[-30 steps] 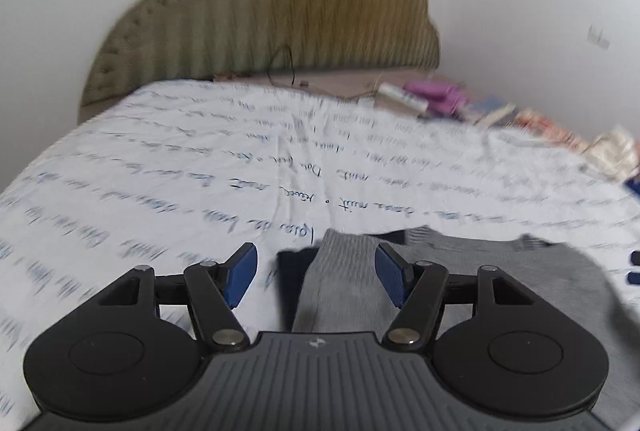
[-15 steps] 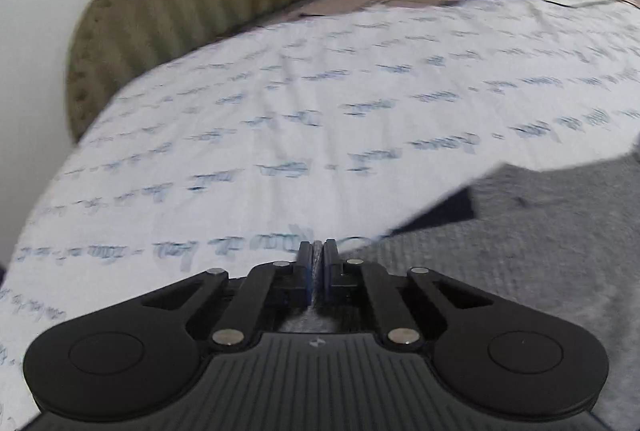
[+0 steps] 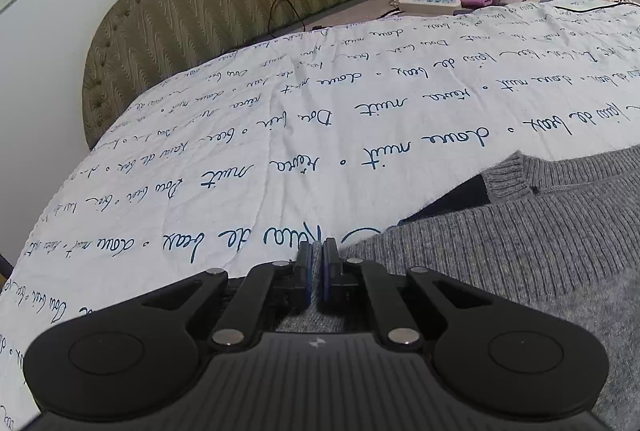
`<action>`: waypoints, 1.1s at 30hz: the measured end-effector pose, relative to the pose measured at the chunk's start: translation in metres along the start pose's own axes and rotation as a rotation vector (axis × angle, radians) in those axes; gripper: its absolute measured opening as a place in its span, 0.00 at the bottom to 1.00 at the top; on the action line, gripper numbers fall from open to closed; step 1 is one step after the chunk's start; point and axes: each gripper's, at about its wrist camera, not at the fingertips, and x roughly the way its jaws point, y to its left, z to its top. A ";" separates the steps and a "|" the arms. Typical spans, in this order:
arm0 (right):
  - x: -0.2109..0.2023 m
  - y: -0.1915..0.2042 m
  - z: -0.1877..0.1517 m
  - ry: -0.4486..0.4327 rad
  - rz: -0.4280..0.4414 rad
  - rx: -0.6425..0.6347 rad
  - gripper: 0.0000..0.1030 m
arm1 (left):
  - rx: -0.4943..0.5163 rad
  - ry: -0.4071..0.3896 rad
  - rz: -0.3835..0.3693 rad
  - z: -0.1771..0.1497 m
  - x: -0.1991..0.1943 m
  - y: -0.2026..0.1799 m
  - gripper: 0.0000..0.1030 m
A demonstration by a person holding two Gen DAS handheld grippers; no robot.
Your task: Fold small clothes
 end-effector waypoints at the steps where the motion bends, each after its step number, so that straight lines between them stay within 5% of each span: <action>1: -0.003 0.006 0.005 -0.019 0.006 -0.017 0.85 | 0.000 -0.002 0.002 0.000 0.000 0.000 0.04; 7: 0.031 0.036 -0.001 0.081 -0.040 -0.233 0.88 | -0.017 -0.011 -0.022 -0.002 0.000 0.005 0.04; 9: 0.047 0.022 -0.016 0.128 -0.092 -0.255 0.98 | -0.021 -0.021 -0.038 -0.004 0.001 0.008 0.04; 12: 0.044 0.000 -0.015 0.108 -0.038 -0.156 0.97 | -0.064 -0.026 -0.062 -0.002 0.008 0.017 0.04; 17: 0.051 0.011 -0.017 0.112 -0.077 -0.212 0.98 | -0.124 -0.043 -0.100 -0.003 0.004 0.029 0.06; 22: 0.036 0.005 -0.023 0.076 -0.056 -0.167 0.97 | -0.419 -0.160 -0.058 -0.029 -0.070 0.090 0.16; 26: 0.035 0.000 -0.022 0.069 -0.035 -0.136 0.98 | -0.753 -0.190 -0.213 -0.086 -0.146 0.145 0.42; 29: 0.035 0.002 -0.023 0.069 -0.038 -0.141 0.98 | -0.942 -0.124 -0.297 -0.141 -0.180 0.151 0.69; 33: 0.034 0.001 -0.023 0.064 -0.033 -0.132 0.98 | -1.136 0.053 -0.438 -0.192 -0.178 0.133 0.69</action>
